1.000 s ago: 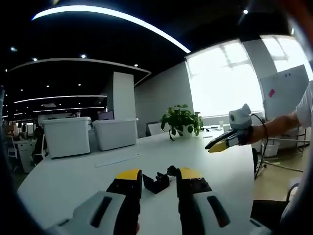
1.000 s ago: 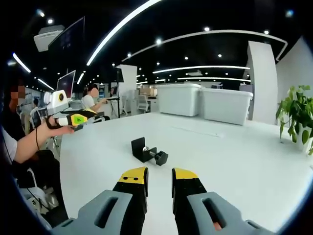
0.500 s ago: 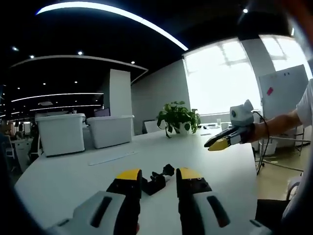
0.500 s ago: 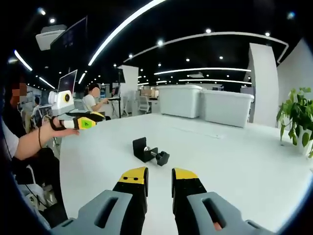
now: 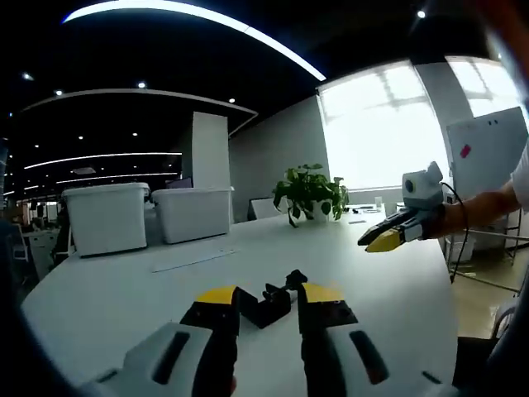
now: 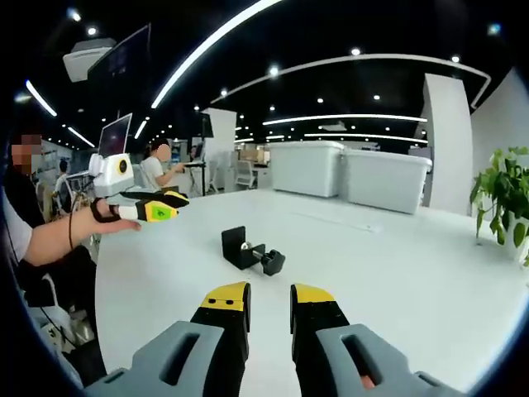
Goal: Clamp the fixed fixture on the desktop, loosen the retaining clip, secure it to the edge of the desk, and tighten the retaining clip.
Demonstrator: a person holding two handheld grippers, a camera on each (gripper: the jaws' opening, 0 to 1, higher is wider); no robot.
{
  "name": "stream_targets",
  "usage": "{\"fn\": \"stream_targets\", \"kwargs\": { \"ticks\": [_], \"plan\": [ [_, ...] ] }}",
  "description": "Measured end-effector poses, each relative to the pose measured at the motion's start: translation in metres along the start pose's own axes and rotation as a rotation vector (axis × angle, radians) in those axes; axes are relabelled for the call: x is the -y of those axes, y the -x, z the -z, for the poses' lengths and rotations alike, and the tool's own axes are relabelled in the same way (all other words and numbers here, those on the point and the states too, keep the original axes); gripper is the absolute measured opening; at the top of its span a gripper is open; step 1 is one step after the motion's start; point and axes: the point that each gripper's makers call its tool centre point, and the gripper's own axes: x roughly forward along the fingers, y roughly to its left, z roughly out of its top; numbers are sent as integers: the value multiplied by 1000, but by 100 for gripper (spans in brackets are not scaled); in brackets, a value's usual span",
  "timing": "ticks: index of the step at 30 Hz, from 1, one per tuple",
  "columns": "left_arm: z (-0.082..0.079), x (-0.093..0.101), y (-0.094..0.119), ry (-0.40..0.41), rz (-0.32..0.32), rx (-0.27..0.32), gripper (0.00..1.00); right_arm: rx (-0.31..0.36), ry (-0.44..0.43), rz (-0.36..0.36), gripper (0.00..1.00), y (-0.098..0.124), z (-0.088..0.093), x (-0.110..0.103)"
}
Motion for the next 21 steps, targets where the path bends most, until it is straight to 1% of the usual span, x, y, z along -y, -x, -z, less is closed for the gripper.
{"fn": "stream_targets", "kwargs": {
  "ticks": [8, 12, 16, 17, 18, 19, 21],
  "plan": [
    [17, -6, -13, 22, -23, -13, 28, 5, -30, -5, 18, -9, 7, 2],
    [28, -8, -18, 35, -39, -14, 28, 11, -55, -4, 18, -12, 9, 6],
    [40, -12, -25, 61, -44, -23, 28, 10, -67, 0, 18, -16, 12, 9],
    [43, -12, -26, 58, -49, -30, 28, 9, -70, 1, 18, -16, 14, 10],
    [45, -13, -27, 35, -58, -42, 28, 10, -75, 2, 18, -17, 15, 10],
    [44, -12, -28, 27, -57, -39, 28, 11, -80, 2, 18, -18, 16, 10],
    [43, -12, -31, 30, -54, -35, 28, 11, -87, 0, 18, -20, 18, 10]
  ]
}}
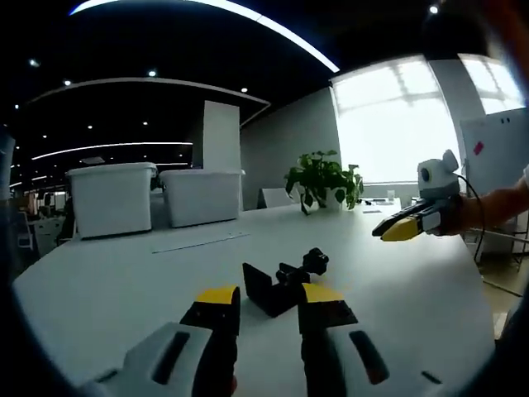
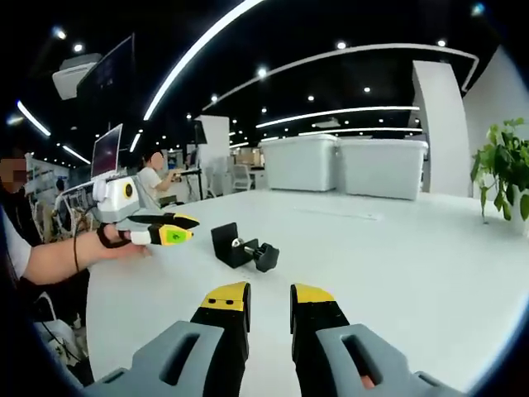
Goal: Clamp the fixed fixture on the desktop, loosen the retaining clip, secure it to the edge of the desk, and tighten the retaining clip.
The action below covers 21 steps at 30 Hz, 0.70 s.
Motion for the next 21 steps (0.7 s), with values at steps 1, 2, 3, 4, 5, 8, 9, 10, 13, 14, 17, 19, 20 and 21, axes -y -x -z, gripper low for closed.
{"fn": "stream_targets", "kwargs": {
  "ticks": [1, 2, 3, 4, 5, 8, 9, 10, 13, 14, 17, 19, 20, 21],
  "plan": [
    [1, 0, -2, -3, -1, -2, 28, 0, -2, 0, 18, -1, 1, 0],
    [1, 0, -3, -6, -3, -2, 28, 3, -6, 1, 18, -3, 2, 1],
    [2, -1, -5, -10, -3, -5, 28, 3, -9, 1, 18, -3, 2, 1],
    [2, -1, -6, -12, -3, -6, 28, 3, -13, 0, 18, -4, 2, 1],
    [2, 0, -7, -17, -4, -9, 28, 5, -14, -1, 18, -5, 2, 1],
    [4, 0, -9, -28, -6, -17, 28, 2, -11, -7, 18, -7, 3, 0],
    [4, -1, -10, -29, -6, -19, 28, 2, -10, -7, 18, -8, 3, 0],
    [5, -1, -10, -31, -6, -20, 28, 4, -11, -7, 18, -8, 3, 0],
    [5, -3, -11, -31, -9, -21, 28, 5, -14, -8, 18, -9, 3, 0],
    [5, -4, -12, -32, -10, -23, 28, 5, -14, -8, 18, -10, 3, 1],
    [5, -4, -13, -29, -8, -24, 28, 3, -16, -8, 18, -12, 4, 1],
    [5, -5, -15, -27, -8, -24, 28, 4, -20, -8, 18, -12, 4, 2],
    [5, -5, -15, -27, -8, -25, 28, 7, -20, -7, 18, -12, 4, 2],
    [5, -5, -16, -27, -8, -25, 28, 7, -21, -8, 18, -12, 4, 2]
  ]
}}
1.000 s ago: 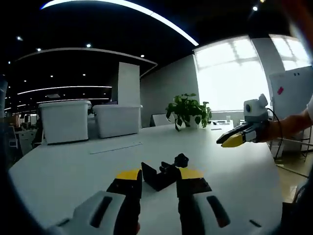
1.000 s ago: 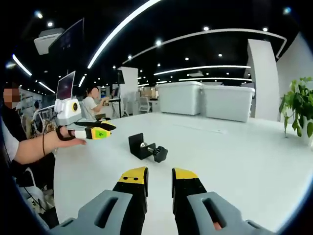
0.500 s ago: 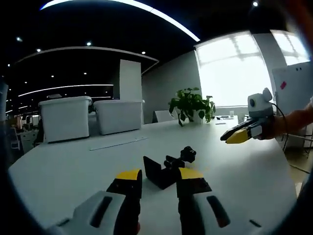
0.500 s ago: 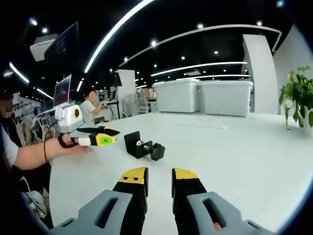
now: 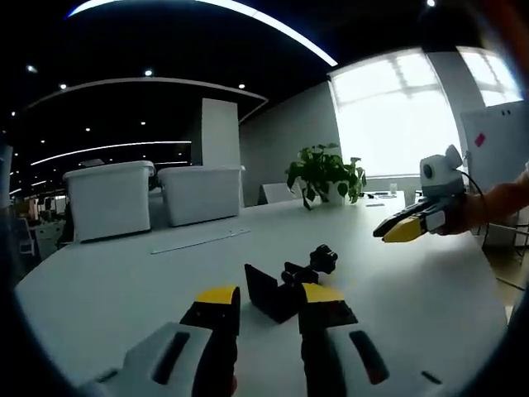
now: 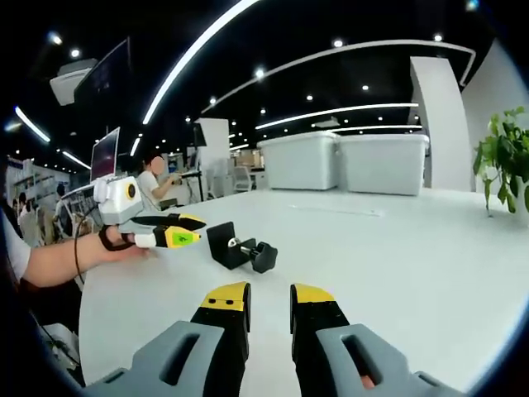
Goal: Clamp the fixed fixture on the desktop, loosen the retaining clip, secure it to the edge of the desk, and tighten the retaining clip.
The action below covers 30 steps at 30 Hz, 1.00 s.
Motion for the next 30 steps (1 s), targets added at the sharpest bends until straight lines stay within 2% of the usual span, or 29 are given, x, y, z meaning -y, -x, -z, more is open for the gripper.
{"fn": "stream_targets", "kwargs": {
  "ticks": [17, 30],
  "plan": [
    [2, -3, -7, -1, -6, -11, 28, 16, -22, 1, 18, -1, -4, 4],
    [5, -2, -20, -10, 0, -30, 28, 23, -38, 4, 18, -4, -2, 10]
  ]
}}
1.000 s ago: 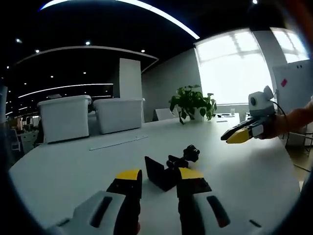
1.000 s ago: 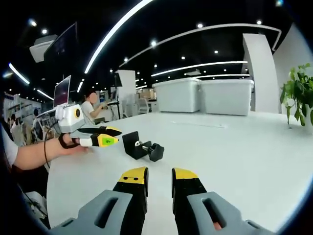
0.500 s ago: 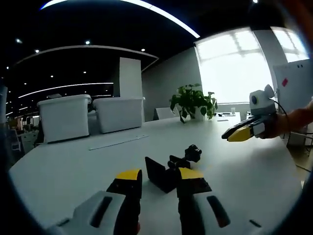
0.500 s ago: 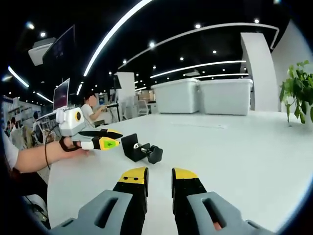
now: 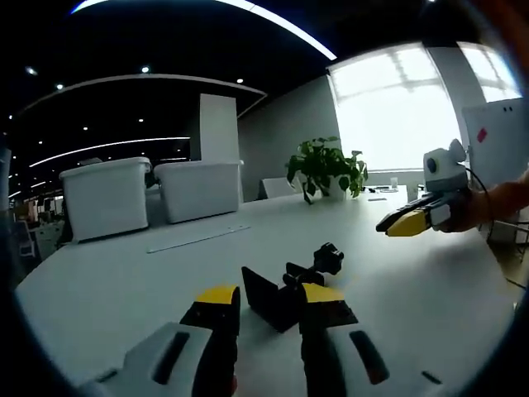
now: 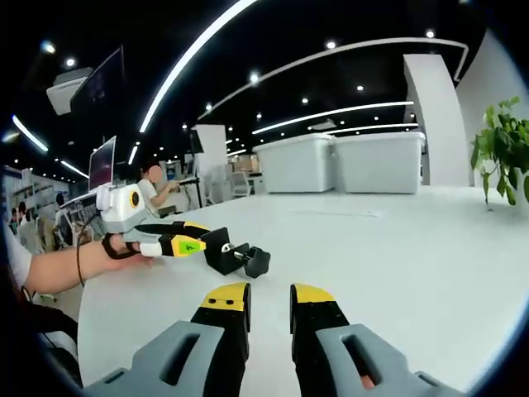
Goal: Clamp the fixed fixture on the desktop, loosen the retaining clip, secure it to the edge of the desk, and tighten the retaining clip.
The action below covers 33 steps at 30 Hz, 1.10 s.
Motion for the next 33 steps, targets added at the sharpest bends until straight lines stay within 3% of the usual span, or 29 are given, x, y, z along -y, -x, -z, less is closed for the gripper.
{"fn": "stream_targets", "kwargs": {
  "ticks": [33],
  "plan": [
    [10, -10, -14, -13, -44, -53, 28, 13, -32, -6, 18, -5, 3, 4]
  ]
}}
